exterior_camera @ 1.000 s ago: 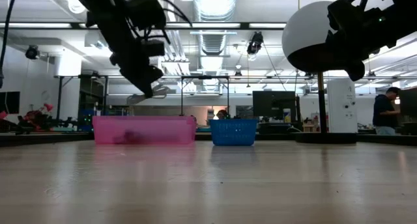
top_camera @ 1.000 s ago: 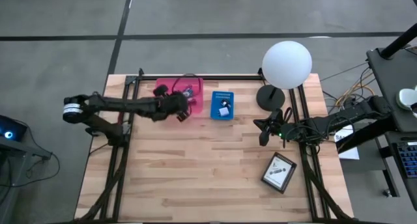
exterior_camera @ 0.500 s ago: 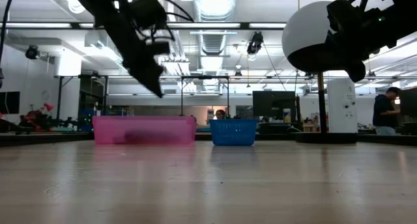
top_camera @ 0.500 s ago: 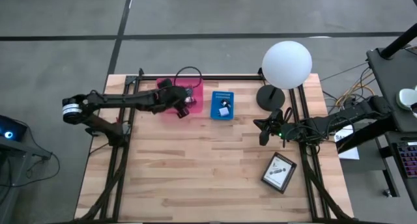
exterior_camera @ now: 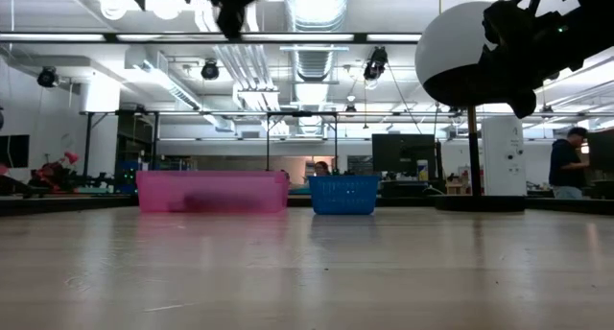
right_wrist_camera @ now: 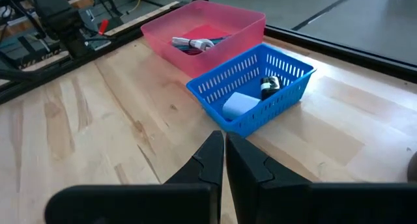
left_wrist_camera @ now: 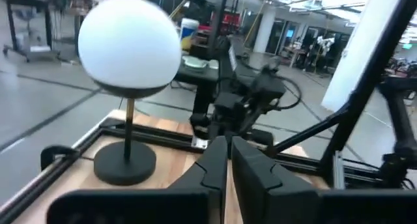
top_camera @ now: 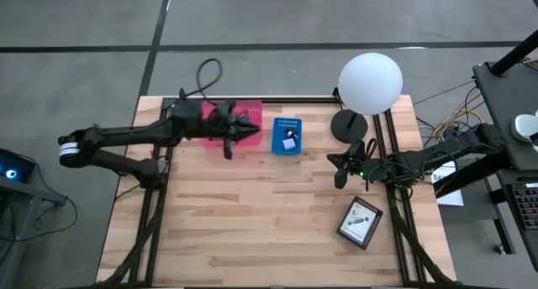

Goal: Pick and place items into bin
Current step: Return to Home Position

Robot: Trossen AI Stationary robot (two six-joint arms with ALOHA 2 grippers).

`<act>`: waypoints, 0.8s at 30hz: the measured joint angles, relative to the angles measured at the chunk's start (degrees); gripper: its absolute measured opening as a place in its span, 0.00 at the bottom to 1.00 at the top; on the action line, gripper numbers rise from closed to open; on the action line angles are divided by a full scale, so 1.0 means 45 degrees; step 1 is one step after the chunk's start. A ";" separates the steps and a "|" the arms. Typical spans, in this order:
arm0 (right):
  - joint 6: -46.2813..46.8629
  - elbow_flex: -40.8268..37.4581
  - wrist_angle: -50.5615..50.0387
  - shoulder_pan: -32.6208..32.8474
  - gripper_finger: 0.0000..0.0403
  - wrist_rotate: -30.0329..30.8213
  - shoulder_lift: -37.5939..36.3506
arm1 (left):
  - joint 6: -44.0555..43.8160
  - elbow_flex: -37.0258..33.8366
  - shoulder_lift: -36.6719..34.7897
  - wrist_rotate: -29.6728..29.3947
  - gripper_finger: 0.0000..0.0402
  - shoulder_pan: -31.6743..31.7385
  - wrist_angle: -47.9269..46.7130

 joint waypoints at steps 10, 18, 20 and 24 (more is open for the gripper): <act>-0.0012 0.0000 0.0173 0.0000 0.02 0.0000 0.0000 | 0.1670 -0.0905 -0.3778 -0.5885 0.00 -0.2855 -0.4607; -0.1582 0.0000 0.1272 0.0000 0.02 0.0005 0.0000 | 0.1670 -0.3978 -0.7173 -0.7120 0.00 -0.3544 -0.4054; -0.1960 0.0000 0.1441 0.0000 0.02 0.0005 0.0000 | 0.1679 -0.4801 -0.7946 -0.7103 0.00 -0.3551 -0.3849; -0.2069 0.0000 0.1459 -0.0005 0.02 0.0008 0.0000 | 0.1670 -0.6572 -0.9710 -0.7091 0.00 -0.3559 -0.3217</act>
